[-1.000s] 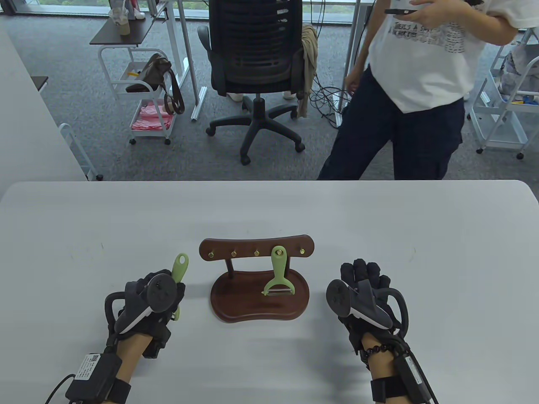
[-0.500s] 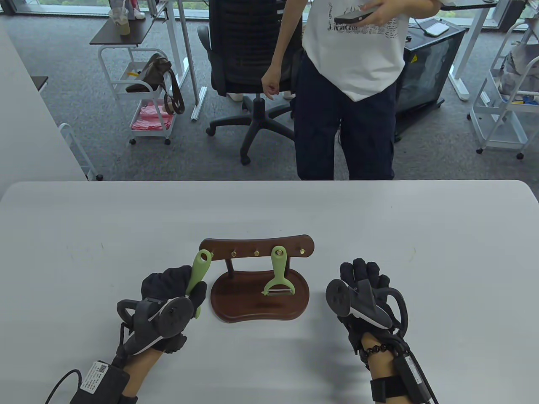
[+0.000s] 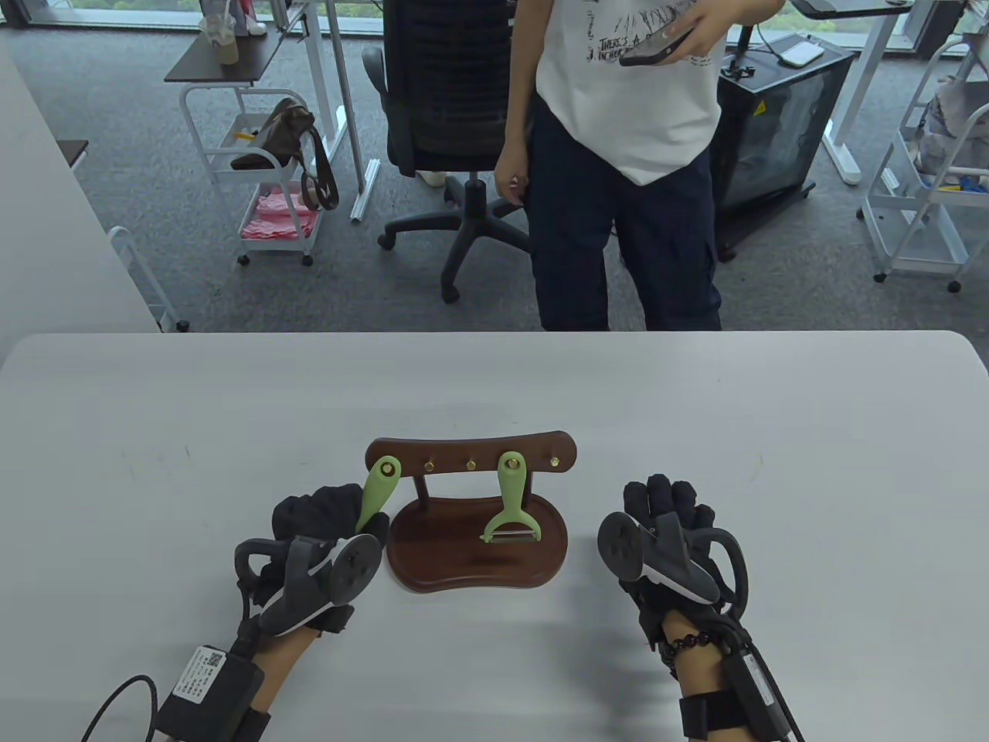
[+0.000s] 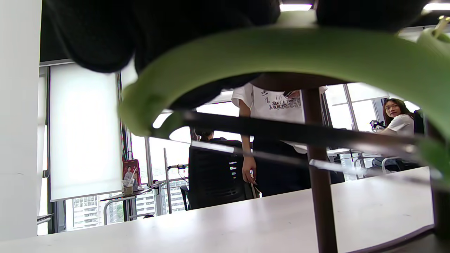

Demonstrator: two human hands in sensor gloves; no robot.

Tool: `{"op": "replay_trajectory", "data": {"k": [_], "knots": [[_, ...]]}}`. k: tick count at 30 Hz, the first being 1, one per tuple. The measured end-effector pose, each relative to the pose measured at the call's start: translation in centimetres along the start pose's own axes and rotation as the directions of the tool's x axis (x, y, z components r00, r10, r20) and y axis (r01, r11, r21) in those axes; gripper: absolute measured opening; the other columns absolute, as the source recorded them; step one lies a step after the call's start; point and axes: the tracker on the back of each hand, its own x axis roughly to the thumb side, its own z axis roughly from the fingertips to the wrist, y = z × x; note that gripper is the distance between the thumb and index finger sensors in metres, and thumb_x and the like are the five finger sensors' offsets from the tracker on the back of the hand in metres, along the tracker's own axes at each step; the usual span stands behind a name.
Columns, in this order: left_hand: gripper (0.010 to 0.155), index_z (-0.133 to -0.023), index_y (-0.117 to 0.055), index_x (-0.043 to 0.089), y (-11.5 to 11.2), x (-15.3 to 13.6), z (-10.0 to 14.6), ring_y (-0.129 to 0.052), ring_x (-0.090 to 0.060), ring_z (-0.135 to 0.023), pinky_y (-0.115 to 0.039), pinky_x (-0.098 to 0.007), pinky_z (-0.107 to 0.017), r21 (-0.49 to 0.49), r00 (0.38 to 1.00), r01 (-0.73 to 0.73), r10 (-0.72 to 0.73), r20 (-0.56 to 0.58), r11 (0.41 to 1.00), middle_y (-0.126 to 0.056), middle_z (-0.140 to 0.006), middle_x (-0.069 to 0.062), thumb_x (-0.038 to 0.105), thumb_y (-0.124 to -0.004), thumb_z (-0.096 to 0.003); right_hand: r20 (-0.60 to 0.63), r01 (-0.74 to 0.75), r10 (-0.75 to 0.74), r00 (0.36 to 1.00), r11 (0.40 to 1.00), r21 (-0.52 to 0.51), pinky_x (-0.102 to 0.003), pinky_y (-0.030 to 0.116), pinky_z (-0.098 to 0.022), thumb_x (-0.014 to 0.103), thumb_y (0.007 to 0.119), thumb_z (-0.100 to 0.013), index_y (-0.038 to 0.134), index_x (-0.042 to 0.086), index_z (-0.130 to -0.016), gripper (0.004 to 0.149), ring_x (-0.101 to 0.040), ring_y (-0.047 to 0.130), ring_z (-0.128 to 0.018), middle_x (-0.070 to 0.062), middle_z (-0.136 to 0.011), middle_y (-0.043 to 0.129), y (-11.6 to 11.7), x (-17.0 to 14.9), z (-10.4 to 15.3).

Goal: Hook vegetable scraper onto key rack

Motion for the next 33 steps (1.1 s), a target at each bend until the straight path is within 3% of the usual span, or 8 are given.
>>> {"op": "replay_trajectory", "data": {"k": [13, 22, 29, 33], "knots": [[0.058, -0.088, -0.080, 0.011, -1.3, -0.3, -0.4, -0.105, -0.023, -0.056, -0.082, -0.059, -0.059, -0.037, 0.999, -0.030, 0.029, -0.038, 0.999, -0.095, -0.073, -0.009, 0.056, -0.073, -0.0516, -0.011, 0.005, -0.005, 1.000, 1.000, 0.010, -0.079, 0.045, -0.067, 0.045, 0.066, -0.057, 0.038, -0.008, -0.112, 0.081, -0.069, 0.041, -0.099, -0.041, -0.113, 0.033, 0.1, -0.1, -0.1], [0.062, -0.094, -0.078, 0.011, -1.8, -0.7, -0.3, -0.104, -0.028, -0.066, -0.078, -0.061, -0.062, -0.048, 0.997, -0.067, 0.066, -0.035, 0.997, -0.093, -0.082, -0.011, 0.056, -0.072, -0.0520, -0.031, 0.002, -0.001, 1.000, 1.000, 0.023, -0.079, 0.045, -0.067, 0.045, 0.066, -0.057, 0.038, -0.008, -0.112, 0.081, -0.070, 0.041, -0.099, -0.042, -0.113, 0.033, 0.4, -0.6, -0.3], [0.064, -0.098, -0.074, 0.011, -0.9, -4.6, 0.0, -0.101, -0.032, -0.074, -0.074, -0.064, -0.064, -0.001, 0.981, -0.115, 0.114, -0.155, 0.993, -0.089, -0.088, -0.014, 0.056, -0.069, -0.0535, -0.035, 0.012, -0.012, 0.999, 1.000, 0.013, -0.079, 0.045, -0.067, 0.045, 0.066, -0.057, 0.038, -0.008, -0.112, 0.081, -0.070, 0.040, -0.099, -0.042, -0.113, 0.033, 0.3, -0.9, -0.3], [0.073, -0.108, -0.062, 0.007, -1.2, -7.5, 0.3, -0.085, -0.047, -0.093, -0.064, -0.072, -0.068, -0.027, 0.978, -0.068, 0.062, -0.201, 0.997, -0.073, -0.105, -0.023, 0.056, -0.067, -0.0541, -0.040, 0.014, -0.014, 0.999, 1.000, 0.001, -0.080, 0.045, -0.067, 0.045, 0.066, -0.057, 0.038, -0.008, -0.112, 0.081, -0.070, 0.040, -0.099, -0.041, -0.113, 0.032, 0.1, -1.1, -0.2]]}}
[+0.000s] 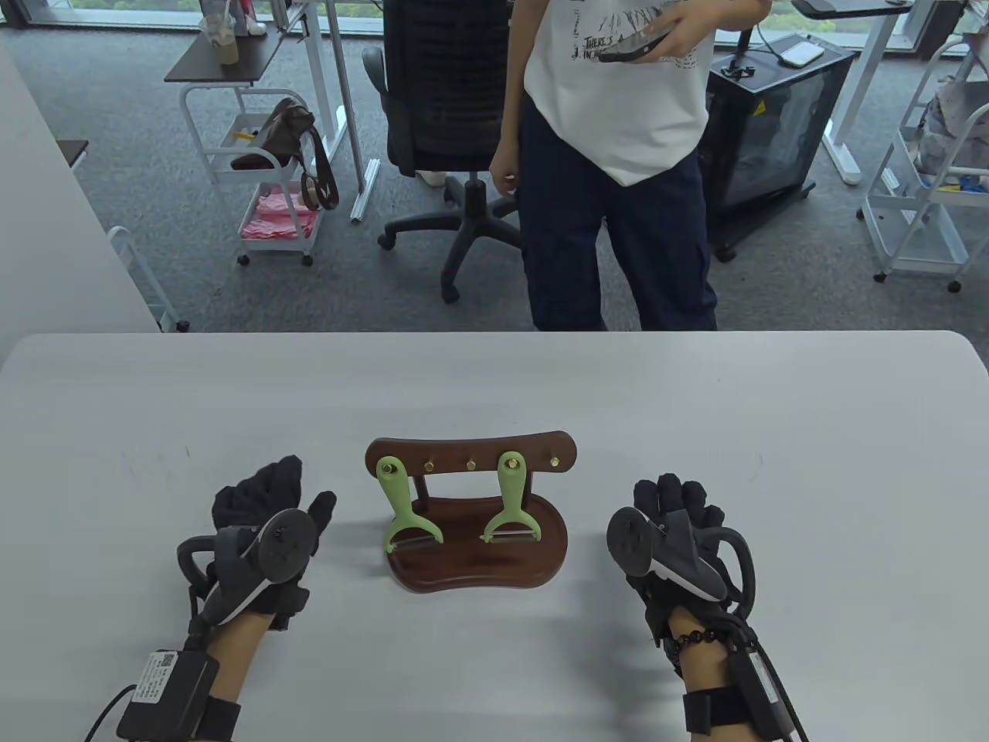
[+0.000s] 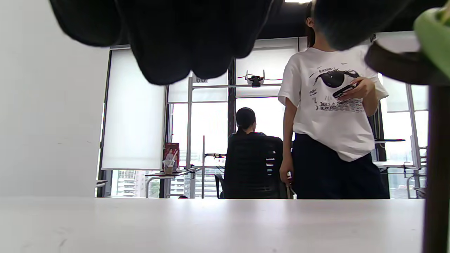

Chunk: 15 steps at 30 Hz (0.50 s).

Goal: Hook vegetable scraper onto key rack

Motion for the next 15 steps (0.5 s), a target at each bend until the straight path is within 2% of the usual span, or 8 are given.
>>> {"op": "replay_trajectory", "data": {"k": [3, 6, 8, 15], "knots": [[0.081, -0.115, -0.045, 0.007, -0.6, -0.9, -0.2, -0.058, -0.059, -0.105, -0.050, -0.078, -0.069, -0.090, 0.999, 0.043, -0.042, 0.016, 0.995, -0.050, -0.116, -0.029, 0.058, -0.065, -0.0546, -0.001, 0.000, 0.000, 1.000, 1.000, -0.005, -0.079, 0.044, -0.067, 0.045, 0.066, -0.057, 0.037, -0.007, -0.112, 0.081, -0.069, 0.039, -0.099, -0.041, -0.113, 0.032, -0.1, -0.1, 0.0], [0.085, -0.118, -0.034, 0.010, -1.3, -1.1, -0.3, -0.041, -0.065, -0.106, -0.041, -0.080, -0.069, -0.154, 0.997, 0.075, -0.068, 0.046, 0.985, -0.036, -0.119, -0.032, 0.060, -0.063, -0.0551, -0.004, 0.001, -0.001, 1.000, 1.000, -0.012, -0.080, 0.044, -0.067, 0.045, 0.066, -0.057, 0.036, -0.007, -0.112, 0.081, -0.069, 0.037, -0.099, -0.041, -0.113, 0.030, -0.1, -0.2, 0.1], [0.086, -0.118, -0.030, 0.010, -1.4, -1.0, -0.4, -0.036, -0.066, -0.106, -0.039, -0.080, -0.068, -0.183, 0.995, 0.091, -0.083, 0.053, 0.979, -0.031, -0.119, -0.034, 0.060, -0.062, -0.0554, -0.006, 0.004, -0.004, 1.000, 1.000, -0.014, -0.080, 0.043, -0.067, 0.045, 0.066, -0.057, 0.036, -0.007, -0.113, 0.081, -0.070, 0.036, -0.099, -0.041, -0.113, 0.029, -0.1, -0.3, 0.1], [0.087, -0.118, -0.027, 0.011, -1.5, -0.5, -0.4, -0.031, -0.067, -0.106, -0.037, -0.081, -0.068, -0.179, 0.991, 0.124, -0.111, 0.078, 0.976, -0.027, -0.119, -0.034, 0.061, -0.061, -0.0555, -0.003, 0.016, -0.016, 1.000, 1.000, -0.024, -0.080, 0.043, -0.067, 0.045, 0.066, -0.057, 0.035, -0.007, -0.113, 0.082, -0.070, 0.035, -0.099, -0.041, -0.113, 0.028, -0.2, -0.5, 0.1]]}}
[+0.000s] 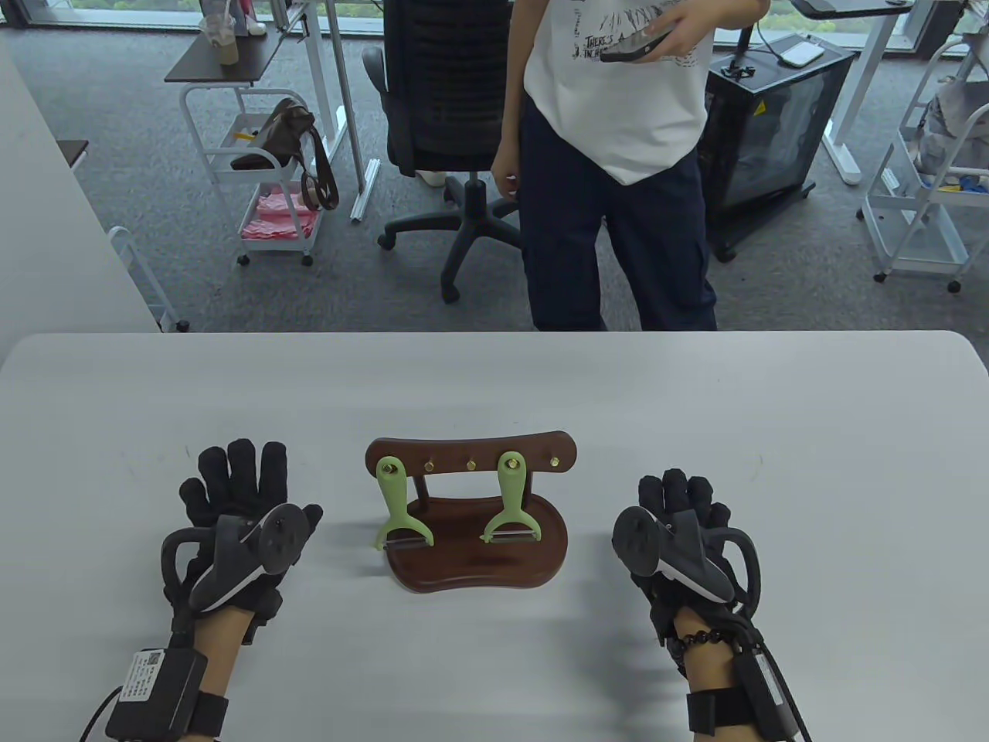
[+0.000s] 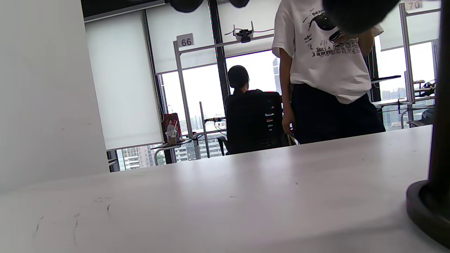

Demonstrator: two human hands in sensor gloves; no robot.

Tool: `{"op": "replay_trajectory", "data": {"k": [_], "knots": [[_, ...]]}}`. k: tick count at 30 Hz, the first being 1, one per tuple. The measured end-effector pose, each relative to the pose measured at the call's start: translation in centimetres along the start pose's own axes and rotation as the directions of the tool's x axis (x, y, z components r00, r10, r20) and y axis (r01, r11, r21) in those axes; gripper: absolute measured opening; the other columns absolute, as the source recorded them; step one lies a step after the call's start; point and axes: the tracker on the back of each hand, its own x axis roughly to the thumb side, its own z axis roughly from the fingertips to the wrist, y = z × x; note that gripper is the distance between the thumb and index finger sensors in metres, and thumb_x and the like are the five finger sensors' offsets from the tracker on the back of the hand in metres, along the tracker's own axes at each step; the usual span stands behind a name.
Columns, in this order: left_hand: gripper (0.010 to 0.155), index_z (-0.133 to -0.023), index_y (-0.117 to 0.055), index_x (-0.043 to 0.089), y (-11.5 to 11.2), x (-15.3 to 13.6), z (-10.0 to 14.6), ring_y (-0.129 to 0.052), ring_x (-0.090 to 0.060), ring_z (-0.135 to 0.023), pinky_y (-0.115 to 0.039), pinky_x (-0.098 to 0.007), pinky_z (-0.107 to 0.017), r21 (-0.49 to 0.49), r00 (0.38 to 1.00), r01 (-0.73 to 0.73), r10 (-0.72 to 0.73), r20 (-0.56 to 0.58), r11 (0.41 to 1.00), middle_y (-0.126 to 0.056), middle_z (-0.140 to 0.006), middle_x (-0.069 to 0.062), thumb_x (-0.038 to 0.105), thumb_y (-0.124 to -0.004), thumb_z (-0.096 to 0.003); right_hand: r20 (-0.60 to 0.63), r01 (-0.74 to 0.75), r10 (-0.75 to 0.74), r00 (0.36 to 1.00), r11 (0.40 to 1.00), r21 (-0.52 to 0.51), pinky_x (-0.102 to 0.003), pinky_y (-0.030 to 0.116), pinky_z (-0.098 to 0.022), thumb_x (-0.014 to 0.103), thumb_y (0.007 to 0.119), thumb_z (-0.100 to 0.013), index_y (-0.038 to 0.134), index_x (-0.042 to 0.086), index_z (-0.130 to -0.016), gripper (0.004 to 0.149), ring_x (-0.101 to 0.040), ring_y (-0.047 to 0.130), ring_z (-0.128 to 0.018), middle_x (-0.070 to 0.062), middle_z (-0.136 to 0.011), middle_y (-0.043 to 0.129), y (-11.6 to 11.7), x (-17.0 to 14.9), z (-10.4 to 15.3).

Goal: Hook vegetable scraper onto key rack

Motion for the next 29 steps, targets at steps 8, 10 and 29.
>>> {"op": "replay_trajectory", "data": {"k": [8, 10, 29], "knots": [[0.087, -0.118, -0.028, 0.011, 0.0, 0.1, 0.1, -0.031, -0.067, -0.106, -0.037, -0.081, -0.068, 0.016, 1.000, 0.018, -0.018, 0.010, 1.000, -0.028, -0.119, -0.034, 0.062, -0.060, -0.0553, 0.015, -0.005, 0.005, 1.000, 1.000, -0.026, -0.080, 0.042, -0.067, 0.045, 0.066, -0.058, 0.035, -0.007, -0.113, 0.081, -0.070, 0.035, -0.099, -0.041, -0.113, 0.028, -0.4, 0.2, 0.1], [0.087, -0.118, -0.028, 0.011, 0.0, 0.2, 0.1, -0.032, -0.066, -0.106, -0.037, -0.081, -0.068, 0.019, 1.000, 0.023, -0.024, 0.012, 1.000, -0.029, -0.119, -0.033, 0.062, -0.060, -0.0552, 0.019, -0.002, 0.002, 1.000, 1.000, -0.029, -0.080, 0.042, -0.067, 0.045, 0.066, -0.057, 0.036, -0.006, -0.113, 0.081, -0.070, 0.035, -0.099, -0.041, -0.113, 0.027, -0.4, 0.2, 0.1], [0.086, -0.118, -0.033, 0.009, -0.2, 1.5, 0.6, -0.041, -0.065, -0.106, -0.042, -0.080, -0.069, 0.019, 0.998, 0.019, -0.020, 0.054, 1.000, -0.036, -0.118, -0.034, 0.061, -0.060, -0.0551, 0.022, -0.004, 0.004, 1.000, 1.000, -0.023, -0.080, 0.042, -0.067, 0.045, 0.066, -0.057, 0.036, -0.007, -0.113, 0.081, -0.071, 0.035, -0.099, -0.042, -0.113, 0.028, -0.3, 0.5, 0.1]]}}
